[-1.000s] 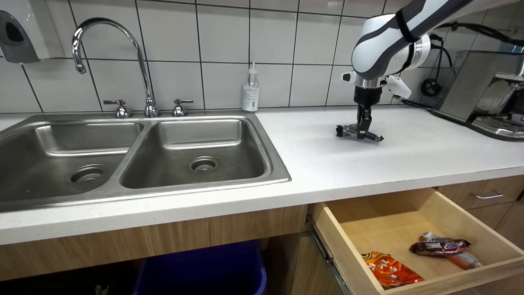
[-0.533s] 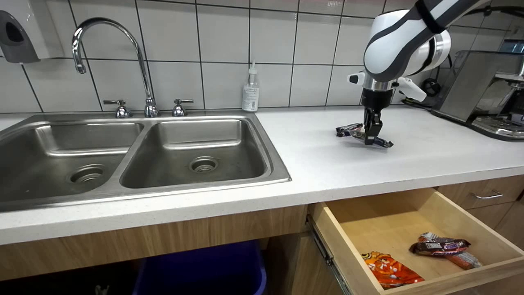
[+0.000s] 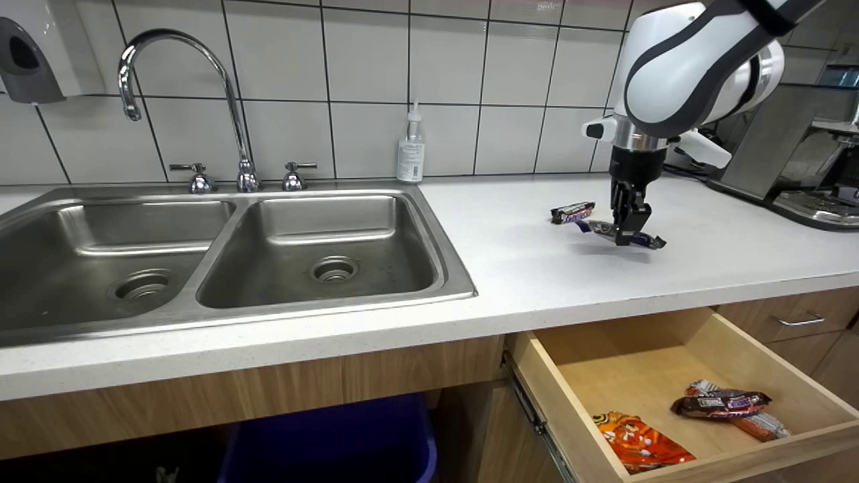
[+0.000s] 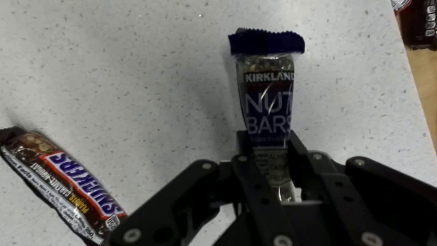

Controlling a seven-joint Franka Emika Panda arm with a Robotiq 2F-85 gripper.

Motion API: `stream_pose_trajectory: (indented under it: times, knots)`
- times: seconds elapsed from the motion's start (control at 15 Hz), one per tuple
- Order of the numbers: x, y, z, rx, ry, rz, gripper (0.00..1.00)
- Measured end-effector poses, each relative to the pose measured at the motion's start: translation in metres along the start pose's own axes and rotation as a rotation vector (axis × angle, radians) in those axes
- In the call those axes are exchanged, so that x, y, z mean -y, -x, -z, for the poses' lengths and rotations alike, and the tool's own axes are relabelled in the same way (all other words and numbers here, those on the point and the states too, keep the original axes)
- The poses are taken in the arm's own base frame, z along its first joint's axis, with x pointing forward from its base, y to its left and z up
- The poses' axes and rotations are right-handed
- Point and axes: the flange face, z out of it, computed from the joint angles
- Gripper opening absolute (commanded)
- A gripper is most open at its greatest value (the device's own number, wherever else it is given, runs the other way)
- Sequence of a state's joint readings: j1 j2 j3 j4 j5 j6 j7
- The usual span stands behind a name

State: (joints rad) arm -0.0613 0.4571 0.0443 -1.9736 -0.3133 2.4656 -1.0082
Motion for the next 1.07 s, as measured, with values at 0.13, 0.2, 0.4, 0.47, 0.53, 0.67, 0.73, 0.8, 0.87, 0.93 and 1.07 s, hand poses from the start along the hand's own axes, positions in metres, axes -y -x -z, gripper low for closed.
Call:
stream_pose_trajectory:
  times: [0.13, 0.2, 0.4, 0.47, 0.53, 0.67, 0.73, 0.8, 0.87, 0.93, 1.07]
  knots:
    - [0.013, 0.002, 0.003, 0.005, 0.007, 0.019, 0.07]
    - [0.019, 0.003, 0.004, 0.008, 0.012, 0.029, 0.07]
    - [0.037, 0.006, 0.009, 0.011, 0.026, 0.052, 0.07]
    - [0.043, 0.007, 0.01, 0.011, 0.03, 0.057, 0.07]
    - [0.049, 0.008, 0.011, 0.011, 0.033, 0.06, 0.07]
    - [0.06, 0.01, 0.012, 0.012, 0.036, 0.062, 0.07]
    - [0.065, 0.01, 0.013, 0.013, 0.036, 0.06, 0.07]
    - [0.071, 0.011, 0.013, 0.013, 0.035, 0.054, 0.07]
    - [0.076, 0.011, 0.013, 0.012, 0.033, 0.047, 0.07]
    - [0.081, 0.011, 0.013, 0.012, 0.031, 0.041, 0.07]
    - [0.091, 0.009, 0.013, 0.012, 0.027, 0.022, 0.07]
